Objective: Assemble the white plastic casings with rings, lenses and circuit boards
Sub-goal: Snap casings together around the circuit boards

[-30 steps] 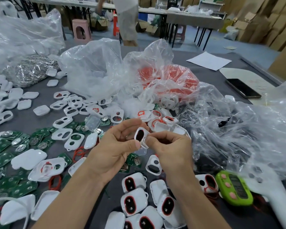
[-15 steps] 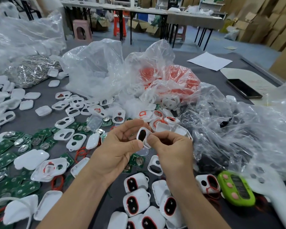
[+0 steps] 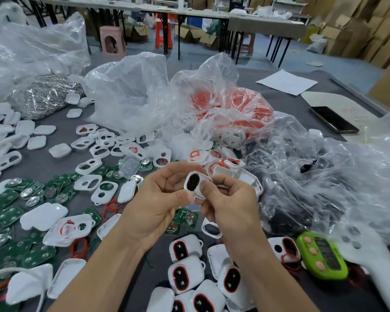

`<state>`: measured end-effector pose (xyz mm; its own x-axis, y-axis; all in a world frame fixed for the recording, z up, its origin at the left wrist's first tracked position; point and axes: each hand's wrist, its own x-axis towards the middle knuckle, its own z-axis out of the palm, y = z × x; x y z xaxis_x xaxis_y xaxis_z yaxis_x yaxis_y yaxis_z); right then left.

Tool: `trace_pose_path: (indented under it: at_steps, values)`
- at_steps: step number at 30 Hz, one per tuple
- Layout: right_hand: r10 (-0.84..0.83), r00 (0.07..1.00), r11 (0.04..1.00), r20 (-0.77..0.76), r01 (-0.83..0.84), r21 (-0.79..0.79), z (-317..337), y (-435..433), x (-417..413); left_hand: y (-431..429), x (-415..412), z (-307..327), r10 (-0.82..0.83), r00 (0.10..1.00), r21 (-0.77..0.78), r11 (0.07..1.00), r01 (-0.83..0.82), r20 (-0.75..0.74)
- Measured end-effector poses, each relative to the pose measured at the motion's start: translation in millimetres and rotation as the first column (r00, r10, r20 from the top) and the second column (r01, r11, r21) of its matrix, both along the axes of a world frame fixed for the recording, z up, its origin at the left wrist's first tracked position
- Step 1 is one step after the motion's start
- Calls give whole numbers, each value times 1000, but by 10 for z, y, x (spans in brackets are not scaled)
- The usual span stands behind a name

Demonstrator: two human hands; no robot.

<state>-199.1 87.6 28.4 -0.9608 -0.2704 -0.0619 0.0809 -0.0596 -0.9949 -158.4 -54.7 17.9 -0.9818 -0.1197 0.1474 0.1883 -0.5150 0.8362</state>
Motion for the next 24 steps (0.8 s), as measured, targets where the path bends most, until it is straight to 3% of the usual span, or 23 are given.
trace_pose_path:
  at_steps: [5, 13, 18, 24]
  values:
    - [-27, 997, 995, 74, 33, -89, -30, 12, -20, 92, -19, -18, 132, 986, -134, 984, -118, 98]
    - [213, 960, 960, 182, -171, -223, 28, 63, -50, -19, 16, 44, -37, 988, -26, 999, 42, 149]
    - [210, 972, 968, 105, -192, -160, 46, 92, -38, -38, 38, 64, -134, 986, -10, 991, 136, 101]
    - [107, 993, 993, -50, -104, 58, -2, 99, -30, -28, 36, 61, -140, 985, -9, 990, 142, 101]
